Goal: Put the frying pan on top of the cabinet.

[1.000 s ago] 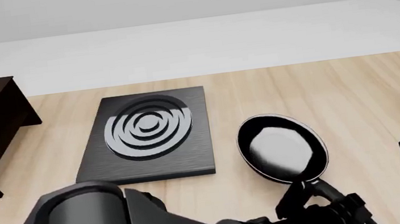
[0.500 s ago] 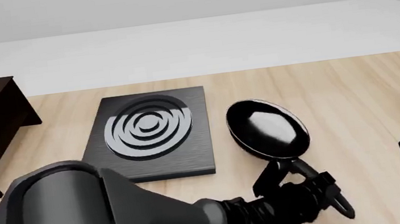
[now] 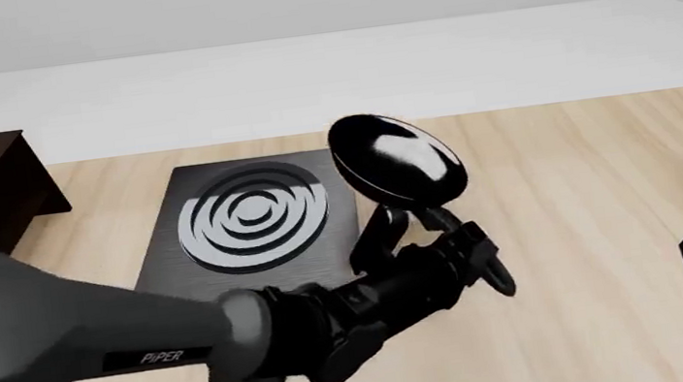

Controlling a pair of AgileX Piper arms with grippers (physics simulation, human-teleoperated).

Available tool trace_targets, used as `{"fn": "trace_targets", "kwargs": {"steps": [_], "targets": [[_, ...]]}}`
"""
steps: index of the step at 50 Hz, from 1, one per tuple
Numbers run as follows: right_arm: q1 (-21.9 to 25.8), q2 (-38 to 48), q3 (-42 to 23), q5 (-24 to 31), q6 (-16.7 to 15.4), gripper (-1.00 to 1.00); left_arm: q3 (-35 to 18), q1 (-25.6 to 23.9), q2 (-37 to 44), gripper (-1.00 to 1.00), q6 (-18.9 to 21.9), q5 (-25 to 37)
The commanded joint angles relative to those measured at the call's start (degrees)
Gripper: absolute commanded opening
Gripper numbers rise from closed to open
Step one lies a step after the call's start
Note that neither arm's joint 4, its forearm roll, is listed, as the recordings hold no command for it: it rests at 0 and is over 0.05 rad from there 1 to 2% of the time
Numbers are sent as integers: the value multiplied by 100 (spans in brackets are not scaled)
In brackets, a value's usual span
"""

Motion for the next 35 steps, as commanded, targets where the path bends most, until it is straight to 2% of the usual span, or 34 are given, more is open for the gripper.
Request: {"fn": "trace_targets", "kwargs": {"steps": [1, 7, 10, 15, 21, 22, 24, 25, 29, 31, 35], "targets": [[11, -3, 12, 9, -58, 100, 390, 358, -814, -100, 330, -159], [28, 7, 1, 22, -98, 100, 681, 622, -1465, -100, 573, -156], [26, -4, 10, 30, -108, 100, 901, 1002, -2071, -100, 835, -79], [42, 2, 7, 36, -128, 100, 1120, 1429, -2570, -100, 981, -56], [51, -1, 20, 38, -151, 100, 1317, 1827, -3066, -100, 943, 3], [51, 3, 7, 52, -161, 100, 1317, 1923, -3248, -100, 1080, 64], [51, 4, 1, 63, -162, 100, 1390, 2010, -3356, -100, 997, -10], [55, 4, -8, 76, -172, 100, 1455, 2247, -3529, -100, 1050, 7], [66, 9, -19, 95, -187, 100, 1609, 2626, -3816, -100, 870, -125], [82, 13, -34, 111, -202, 100, 1656, 2883, -4077, -100, 986, -77], [92, 26, -42, 116, -214, 100, 1891, 3314, -4363, -100, 792, -263]]}}
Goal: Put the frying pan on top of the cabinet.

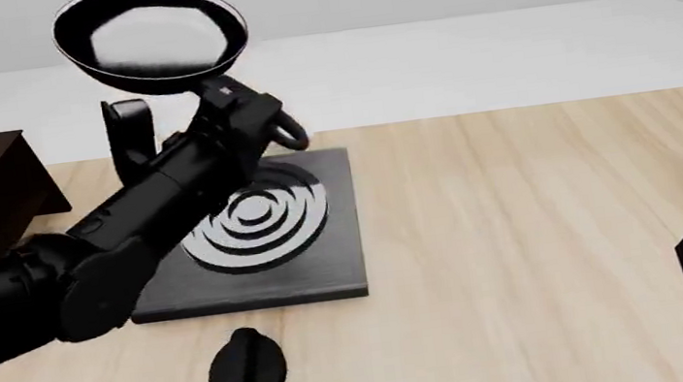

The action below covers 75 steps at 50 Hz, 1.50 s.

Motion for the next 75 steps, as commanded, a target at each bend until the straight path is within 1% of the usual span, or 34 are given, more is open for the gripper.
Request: {"fn": "trace_targets", "kwargs": {"steps": [1, 3, 5, 6, 9, 13, 14, 15, 20, 21, 23, 27, 28, 29, 40, 43, 53, 69, 75], "targets": [[31, 17, -27, 38, -46, 100, 376, 1049, -1030, -100, -69, -274], [30, 20, -22, 33, -47, 100, 435, 1258, -1245, -100, -14, -227], [39, 32, -23, 27, -63, 100, 562, 1442, -1426, -100, -97, -289], [44, 38, -19, 21, -69, 100, 687, 1605, -1567, -100, -208, -413], [45, 40, -11, 13, -72, 100, 777, 1692, -1631, -100, -302, -485], [47, 63, -10, -3, -68, 100, 1048, 2151, -1850, -100, -487, -719], [47, 63, -10, -3, -68, 100, 1049, 2151, -1850, -100, -488, -720], [48, 72, -2, -16, -73, 100, 1102, 2311, -1954, -100, -480, -705], [59, 92, 3, -37, -90, 100, 1241, 2511, -2065, -100, -589, -767], [56, 92, 11, -44, -94, 100, 1319, 2681, -2165, -100, -597, -818], [58, 86, 11, -38, -99, 100, 1351, 2700, -2136, -100, -652, -862], [62, 88, -4, -21, -120, 100, 1470, 2947, -2133, -100, -758, -958], [62, 93, -5, -24, -123, 100, 1473, 2996, -2205, -100, -694, -948], [61, 92, -14, -14, -120, 100, 1474, 2968, -2180, -100, -691, -927], [66, 92, -38, 13, -139, 100, 1576, 3285, -2188, -100, -698, -909], [69, 85, -33, 16, -143, 100, 1623, 3324, -2139, -100, -752, -965], [73, 94, -40, 18, -176, 100, 1667, 3436, -2072, -100, -720, -971], [80, 97, -30, 14, -197, 100, 1845, 3587, -1716, -100, -748, -1262], [79, 124, -49, 11, -198, 100, 1890, 3657, -1637, -100, -693, -1318]]}}
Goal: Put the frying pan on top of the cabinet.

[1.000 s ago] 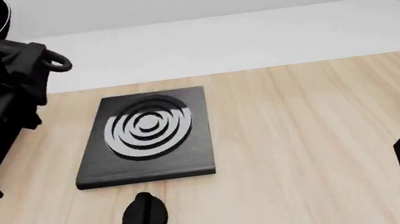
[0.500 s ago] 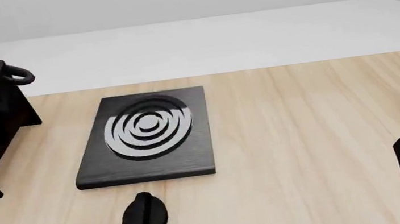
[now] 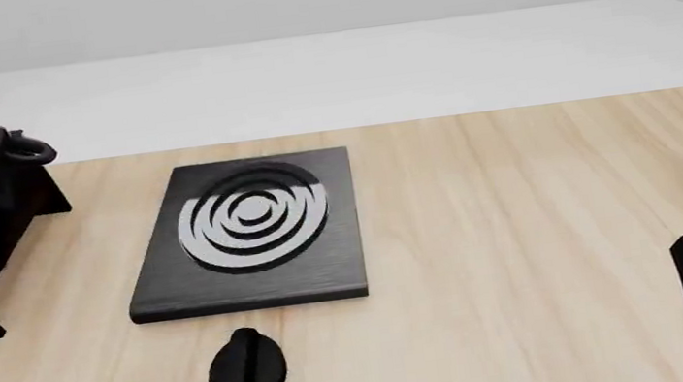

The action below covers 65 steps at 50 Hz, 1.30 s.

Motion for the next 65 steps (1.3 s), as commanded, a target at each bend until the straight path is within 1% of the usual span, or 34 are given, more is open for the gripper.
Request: {"fn": "trace_targets", "kwargs": {"steps": [1, 8, 13, 18, 21, 29, 37, 52, 65], "targets": [[1, 23, -14, 1, -8, 100, 22, 89, 188, -100, 53, -280], [-4, 47, 15, -51, -2, 100, 105, 63, 476, -100, 11, -483], [-1, 26, -8, -12, -15, 100, 97, 89, 483, -100, 10, -486], [-37, 43, -6, -24, 48, 100, 122, 131, 529, -100, 1, -557], [-30, 48, -10, -28, 41, 100, 137, 99, 708, -100, -81, -678], [-23, 95, 31, -111, 36, 100, 168, 213, 979, -100, -116, -920], [-13, 149, 71, -195, 15, 100, 170, 281, 1091, -100, -104, -1015], [3, 148, 67, -168, -26, 100, 153, 340, 1550, -100, -183, -1296], [12, 181, 71, -192, -47, 100, 122, 377, 1747, -100, -207, -1405]]}}
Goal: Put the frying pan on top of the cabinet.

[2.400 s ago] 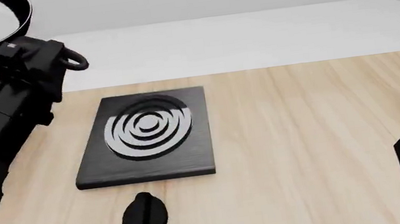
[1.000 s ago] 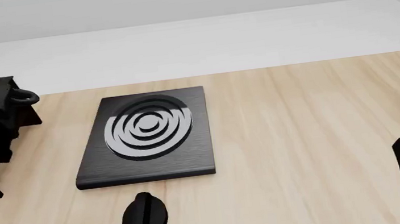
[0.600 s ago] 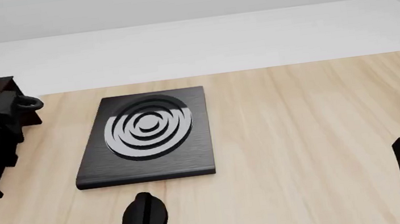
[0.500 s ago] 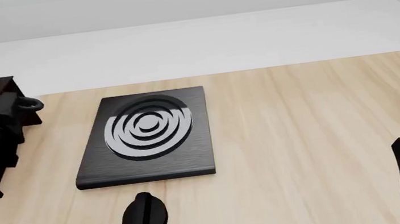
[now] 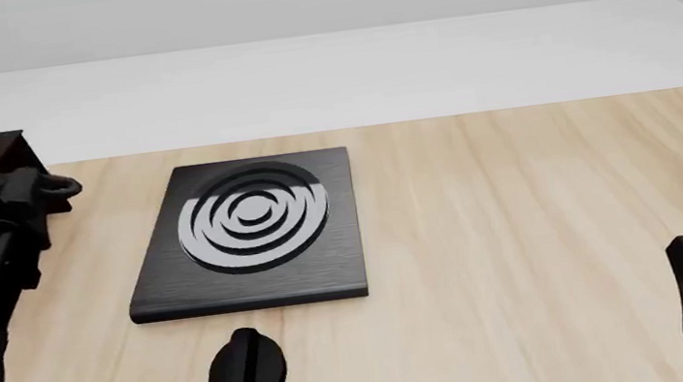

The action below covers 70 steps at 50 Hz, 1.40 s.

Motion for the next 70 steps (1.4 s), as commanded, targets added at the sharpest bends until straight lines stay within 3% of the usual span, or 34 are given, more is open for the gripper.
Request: {"fn": "trace_targets", "kwargs": {"steps": [1, 70], "targets": [[9, 26, 5, -19, -19, 100, -100, 35, 126, -100, 27, -218], [36, 152, -1, -109, -96, 100, -17, 206, 1172, -100, -198, -948]]}}
